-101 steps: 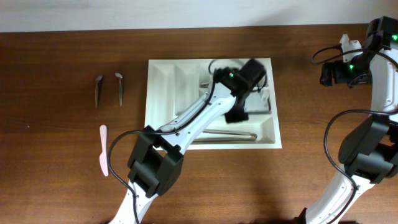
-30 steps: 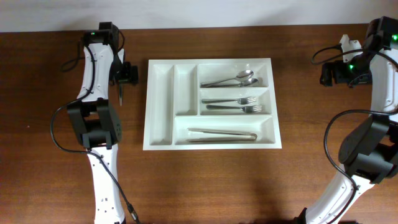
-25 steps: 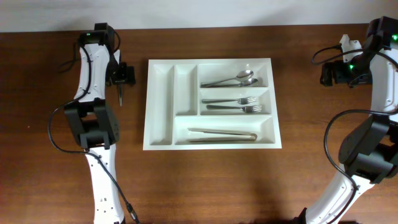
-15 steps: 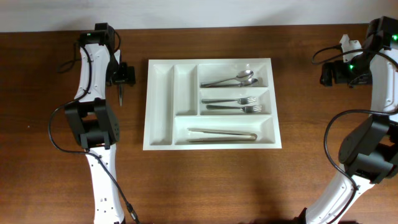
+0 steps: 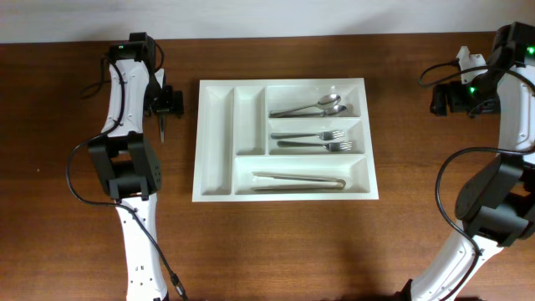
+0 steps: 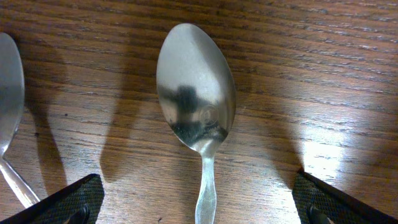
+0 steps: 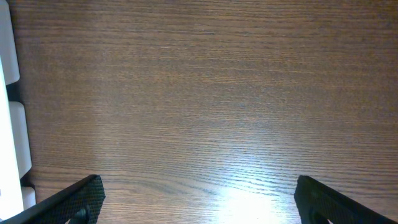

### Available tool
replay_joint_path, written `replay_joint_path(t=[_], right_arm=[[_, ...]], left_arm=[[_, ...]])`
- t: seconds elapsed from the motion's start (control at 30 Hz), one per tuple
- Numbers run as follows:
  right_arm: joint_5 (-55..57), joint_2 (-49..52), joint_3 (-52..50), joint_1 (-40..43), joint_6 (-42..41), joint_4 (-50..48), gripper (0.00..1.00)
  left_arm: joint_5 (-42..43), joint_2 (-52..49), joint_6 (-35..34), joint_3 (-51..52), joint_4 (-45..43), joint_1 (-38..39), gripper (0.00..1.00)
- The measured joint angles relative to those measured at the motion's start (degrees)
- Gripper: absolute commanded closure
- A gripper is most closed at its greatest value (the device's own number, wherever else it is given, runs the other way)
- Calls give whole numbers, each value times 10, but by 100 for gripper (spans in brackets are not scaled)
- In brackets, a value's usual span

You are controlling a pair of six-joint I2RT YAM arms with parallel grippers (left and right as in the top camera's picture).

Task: Pack container
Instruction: 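Lower the left gripper onto the dark spoon left of the tray and close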

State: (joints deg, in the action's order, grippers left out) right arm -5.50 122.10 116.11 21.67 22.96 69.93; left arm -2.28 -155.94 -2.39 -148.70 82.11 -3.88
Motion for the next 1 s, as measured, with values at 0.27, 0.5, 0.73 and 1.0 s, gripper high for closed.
replay_joint_path(t=[0.27,0.5,0.73,1.0], right_arm=[[0,0,0,0,0,0,1],[0,0,0,0,0,0,1],[0,0,0,0,0,0,1],[0,0,0,0,0,0,1]], left_arm=[[4,-1,9,0,5,1,53],[4,-1,16,0,4,1,87],[4,-2,20,-5,28,1,88],[4,-3,56,-111,92,3,98]])
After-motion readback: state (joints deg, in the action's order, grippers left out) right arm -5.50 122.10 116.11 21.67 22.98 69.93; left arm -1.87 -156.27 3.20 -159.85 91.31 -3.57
